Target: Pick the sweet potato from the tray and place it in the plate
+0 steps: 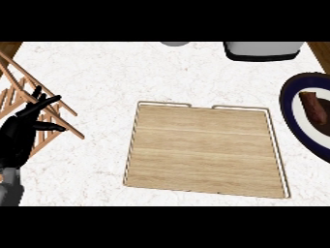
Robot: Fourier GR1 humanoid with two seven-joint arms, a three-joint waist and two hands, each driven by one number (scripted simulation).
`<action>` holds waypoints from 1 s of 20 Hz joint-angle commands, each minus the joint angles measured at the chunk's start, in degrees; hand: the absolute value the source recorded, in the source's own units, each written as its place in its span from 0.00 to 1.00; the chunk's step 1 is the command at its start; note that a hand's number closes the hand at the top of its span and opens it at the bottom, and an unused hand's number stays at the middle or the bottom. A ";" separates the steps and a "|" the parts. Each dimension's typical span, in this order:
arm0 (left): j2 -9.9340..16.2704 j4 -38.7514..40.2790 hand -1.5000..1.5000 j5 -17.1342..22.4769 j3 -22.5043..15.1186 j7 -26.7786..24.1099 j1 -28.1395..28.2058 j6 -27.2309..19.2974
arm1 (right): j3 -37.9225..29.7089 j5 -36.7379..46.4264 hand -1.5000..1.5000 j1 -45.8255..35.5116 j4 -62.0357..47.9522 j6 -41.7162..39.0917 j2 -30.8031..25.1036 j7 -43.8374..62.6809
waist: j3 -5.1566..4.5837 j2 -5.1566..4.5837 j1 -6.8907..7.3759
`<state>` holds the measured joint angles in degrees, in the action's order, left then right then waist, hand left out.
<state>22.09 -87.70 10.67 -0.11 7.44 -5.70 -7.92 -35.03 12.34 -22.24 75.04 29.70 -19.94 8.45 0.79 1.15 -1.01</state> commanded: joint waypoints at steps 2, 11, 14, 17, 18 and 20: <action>-3.17 4.76 0.50 0.17 -2.44 2.21 -1.66 0.86 | -3.06 -10.92 0.00 5.87 6.63 -6.94 3.59 -2.04 | -0.77 -0.98 -0.93; -3.60 5.90 0.50 -2.21 -1.57 1.34 -2.56 1.70 | -8.10 -16.74 0.00 15.47 5.06 -11.89 3.69 -13.39 | -0.77 -1.18 0.16; -3.92 4.19 0.50 -1.26 -1.13 0.26 0.22 3.36 | -7.70 -15.62 0.00 16.07 6.00 -11.25 2.66 -12.03 | -0.79 -1.13 0.67; -4.52 4.18 0.50 -2.79 -1.86 -0.16 1.95 2.93 | -11.87 -19.88 0.00 19.54 5.06 -14.67 1.22 -14.07 | -0.77 -1.04 0.27; -3.58 2.43 0.50 -2.05 -0.99 4.75 -2.22 2.66 | -10.33 -18.45 0.00 17.64 3.14 -13.52 0.95 -14.76 | -0.76 -1.13 0.72; -5.61 8.33 0.50 -3.76 -1.28 1.18 -4.57 1.62 | -9.27 -17.50 0.00 19.67 5.13 -13.03 3.26 -15.83 | -0.80 -1.24 0.12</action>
<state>20.40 -85.15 8.39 2.13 7.80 -8.28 -6.16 -44.38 -4.85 -5.15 79.13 17.30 -17.96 -5.63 0.67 0.90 -0.24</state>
